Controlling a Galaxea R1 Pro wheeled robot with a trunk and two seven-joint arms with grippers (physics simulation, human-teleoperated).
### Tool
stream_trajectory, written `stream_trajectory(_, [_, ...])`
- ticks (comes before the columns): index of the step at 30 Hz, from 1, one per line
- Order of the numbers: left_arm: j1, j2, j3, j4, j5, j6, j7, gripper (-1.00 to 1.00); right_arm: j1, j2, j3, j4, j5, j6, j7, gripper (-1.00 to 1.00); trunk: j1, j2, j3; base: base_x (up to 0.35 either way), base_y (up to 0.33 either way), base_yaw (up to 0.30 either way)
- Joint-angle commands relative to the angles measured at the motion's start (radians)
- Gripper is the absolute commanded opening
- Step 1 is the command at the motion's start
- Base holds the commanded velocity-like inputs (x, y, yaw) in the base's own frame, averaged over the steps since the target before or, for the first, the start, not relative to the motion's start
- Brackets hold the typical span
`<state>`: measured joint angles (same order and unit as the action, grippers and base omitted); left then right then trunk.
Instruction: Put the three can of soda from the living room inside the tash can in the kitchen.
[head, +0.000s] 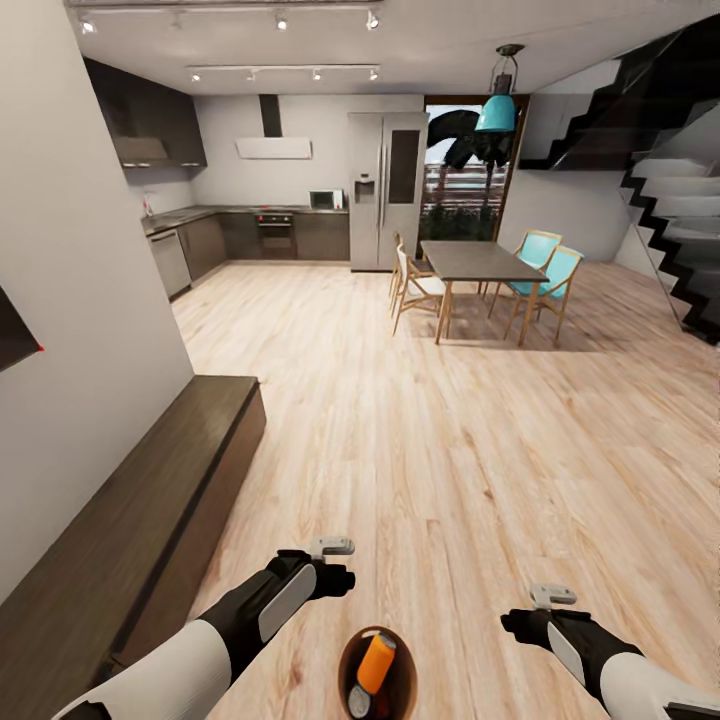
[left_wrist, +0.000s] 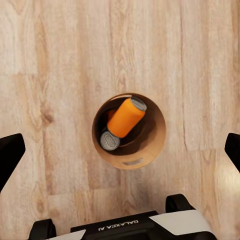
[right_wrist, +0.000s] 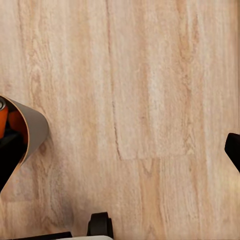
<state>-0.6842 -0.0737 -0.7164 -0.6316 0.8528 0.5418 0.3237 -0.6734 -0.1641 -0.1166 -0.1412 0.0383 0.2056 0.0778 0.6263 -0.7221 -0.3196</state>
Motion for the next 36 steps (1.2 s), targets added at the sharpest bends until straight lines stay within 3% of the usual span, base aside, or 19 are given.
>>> stream_trajectory(1, [0.0, 0.0, 0.0, 0.0, 0.0, 0.0, 0.0, 1.0, 0.0, 0.0, 0.0, 0.0, 0.0, 0.0, 0.0, 1.0, 0.0, 0.0, 0.002, 0.0, 0.0, -0.095])
stream_trajectory(36, [0.0, 0.0, 0.0, 0.0, 0.0, -0.006, -0.006, 1.0, 0.0, 0.0, -0.001, 0.002, -0.001, 0.0, -0.003, 1.0, 0.0, 0.0, 0.058, 0.0, 0.0, -0.079])
